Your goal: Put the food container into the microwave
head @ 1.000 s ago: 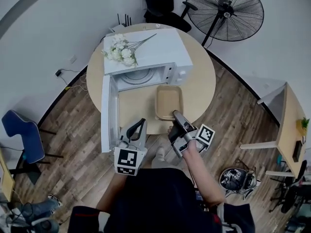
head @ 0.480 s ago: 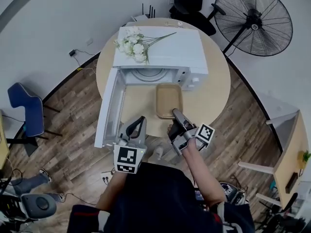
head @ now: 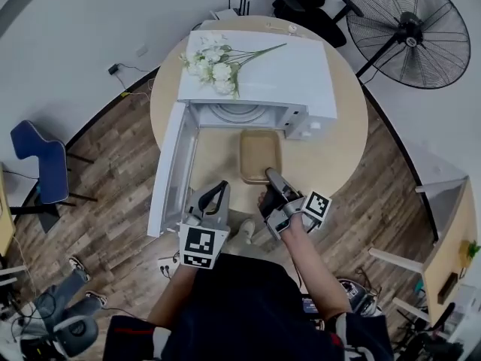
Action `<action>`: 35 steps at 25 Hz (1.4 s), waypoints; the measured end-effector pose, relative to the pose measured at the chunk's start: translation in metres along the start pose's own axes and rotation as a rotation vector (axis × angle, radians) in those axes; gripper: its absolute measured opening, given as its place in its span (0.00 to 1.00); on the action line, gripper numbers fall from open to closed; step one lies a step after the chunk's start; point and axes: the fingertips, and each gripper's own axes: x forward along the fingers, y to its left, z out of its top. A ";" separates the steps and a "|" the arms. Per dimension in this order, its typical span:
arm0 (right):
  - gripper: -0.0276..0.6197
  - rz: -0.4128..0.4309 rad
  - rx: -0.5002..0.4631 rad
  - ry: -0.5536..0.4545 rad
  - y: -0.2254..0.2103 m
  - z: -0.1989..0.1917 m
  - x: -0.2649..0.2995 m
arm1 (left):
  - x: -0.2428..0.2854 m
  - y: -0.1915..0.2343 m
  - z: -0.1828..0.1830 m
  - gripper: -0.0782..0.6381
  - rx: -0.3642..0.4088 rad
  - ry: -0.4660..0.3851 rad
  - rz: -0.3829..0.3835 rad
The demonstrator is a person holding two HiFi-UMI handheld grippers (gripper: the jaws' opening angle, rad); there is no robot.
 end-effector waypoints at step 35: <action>0.39 -0.009 0.045 -0.037 -0.053 0.064 0.142 | 0.067 0.036 -0.059 0.13 -0.068 0.148 -0.070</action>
